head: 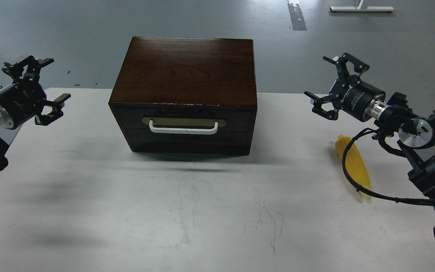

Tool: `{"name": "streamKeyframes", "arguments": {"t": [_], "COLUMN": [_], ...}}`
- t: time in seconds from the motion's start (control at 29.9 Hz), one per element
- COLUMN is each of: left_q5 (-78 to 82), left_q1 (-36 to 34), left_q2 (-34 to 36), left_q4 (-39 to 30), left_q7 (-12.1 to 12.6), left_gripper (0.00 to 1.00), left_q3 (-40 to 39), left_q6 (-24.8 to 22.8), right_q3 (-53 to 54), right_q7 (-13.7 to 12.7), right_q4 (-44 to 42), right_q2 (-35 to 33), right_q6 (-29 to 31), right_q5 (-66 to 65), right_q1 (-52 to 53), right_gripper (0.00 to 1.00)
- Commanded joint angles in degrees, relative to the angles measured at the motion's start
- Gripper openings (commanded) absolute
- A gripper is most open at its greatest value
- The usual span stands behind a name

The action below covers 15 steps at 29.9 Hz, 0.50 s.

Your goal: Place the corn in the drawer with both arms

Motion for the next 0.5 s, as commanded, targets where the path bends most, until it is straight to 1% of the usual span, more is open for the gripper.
{"name": "streamKeyframes", "arguments": {"t": [0.0,0.07,0.1,0.13,0.23,0.47], "left_q5": [0.09,0.09,0.09,0.09,0.18,0.09], "left_q1": [0.46,0.46,0.46,0.46,0.46,0.46], "left_q2": [0.04,-0.14,-0.31,-0.32,-0.58,-0.58], "left_q4": [-1.31,-1.31,-1.31,-1.40,-1.40,-1.31], "left_q7": [-0.24,-0.94,-1.90,-2.34,-2.43,-2.35], "left_gripper": [0.99,0.99,0.99,0.98,0.98,0.99], "left_q3": [-0.06,-0.06,-0.24,-0.41,-1.99,-2.08], "left_q6": [-1.44,-1.44,-1.62,-1.71,-1.76,-1.76], "right_q3": [-0.02,-0.02,-0.11,-0.11,-0.20,-0.37], "right_q7": [0.00,0.00,0.00,0.00,0.00,0.00], "right_q4": [0.00,0.00,0.00,0.00,0.00,0.00], "right_q2": [0.07,0.07,0.07,0.07,0.07,0.16], "right_q6": [0.00,0.00,0.00,0.00,0.00,0.00], "right_q5": [0.00,0.00,0.00,0.00,0.00,0.00], "right_q1": [0.00,0.00,0.00,0.00,0.00,0.00], "right_gripper": [1.00,1.00,1.00,1.00,1.00,1.00]}}
